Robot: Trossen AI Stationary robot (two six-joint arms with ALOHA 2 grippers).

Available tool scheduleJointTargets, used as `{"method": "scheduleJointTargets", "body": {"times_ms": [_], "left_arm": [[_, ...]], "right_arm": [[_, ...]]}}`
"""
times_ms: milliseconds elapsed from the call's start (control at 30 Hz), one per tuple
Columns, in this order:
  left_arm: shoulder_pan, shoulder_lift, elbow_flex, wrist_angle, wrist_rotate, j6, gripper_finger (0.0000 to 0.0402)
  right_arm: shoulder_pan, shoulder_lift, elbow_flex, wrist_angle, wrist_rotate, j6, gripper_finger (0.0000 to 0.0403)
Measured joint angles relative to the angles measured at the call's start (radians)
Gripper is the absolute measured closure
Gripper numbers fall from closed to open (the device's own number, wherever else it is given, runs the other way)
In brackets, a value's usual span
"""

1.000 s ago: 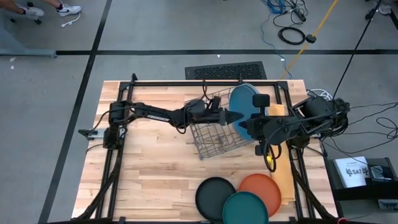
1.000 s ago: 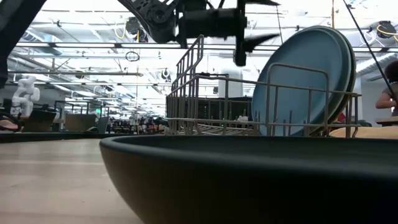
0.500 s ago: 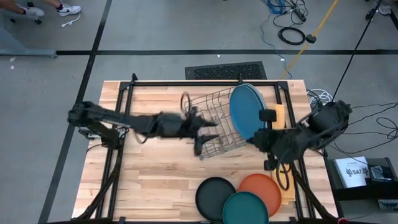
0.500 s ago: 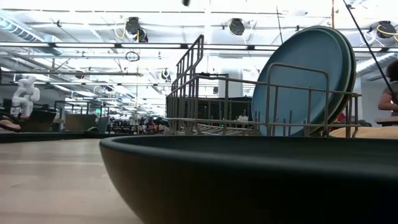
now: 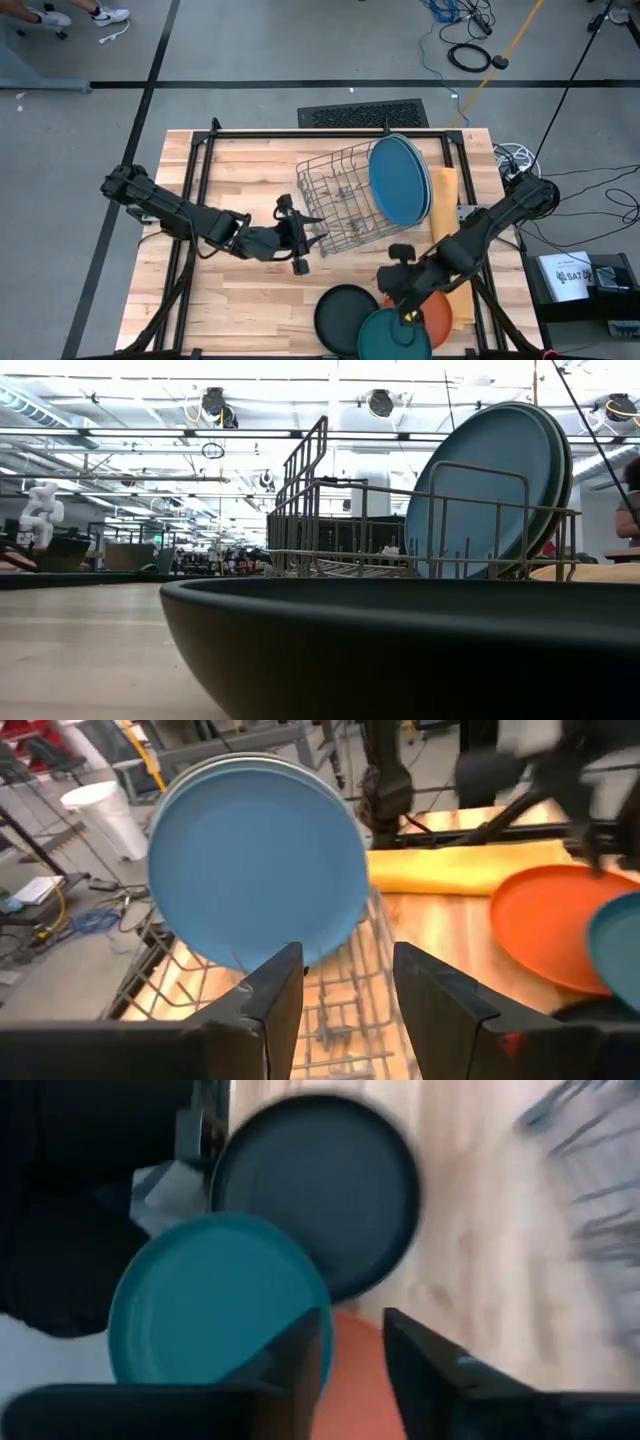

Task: Sort dishes
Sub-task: Put the dark green plate into the dish rack

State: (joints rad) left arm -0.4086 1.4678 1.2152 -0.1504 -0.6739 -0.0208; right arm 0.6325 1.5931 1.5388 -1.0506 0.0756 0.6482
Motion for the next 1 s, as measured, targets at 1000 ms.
{"method": "scheduleJointTargets", "body": {"times_ms": [1000], "left_arm": [[-0.075,-0.003,0.000,-0.104,-0.093,-0.103,0.0246]], "right_arm": [[-0.051,0.192,-0.306,0.362,-0.316,-0.143,0.0211]]}}
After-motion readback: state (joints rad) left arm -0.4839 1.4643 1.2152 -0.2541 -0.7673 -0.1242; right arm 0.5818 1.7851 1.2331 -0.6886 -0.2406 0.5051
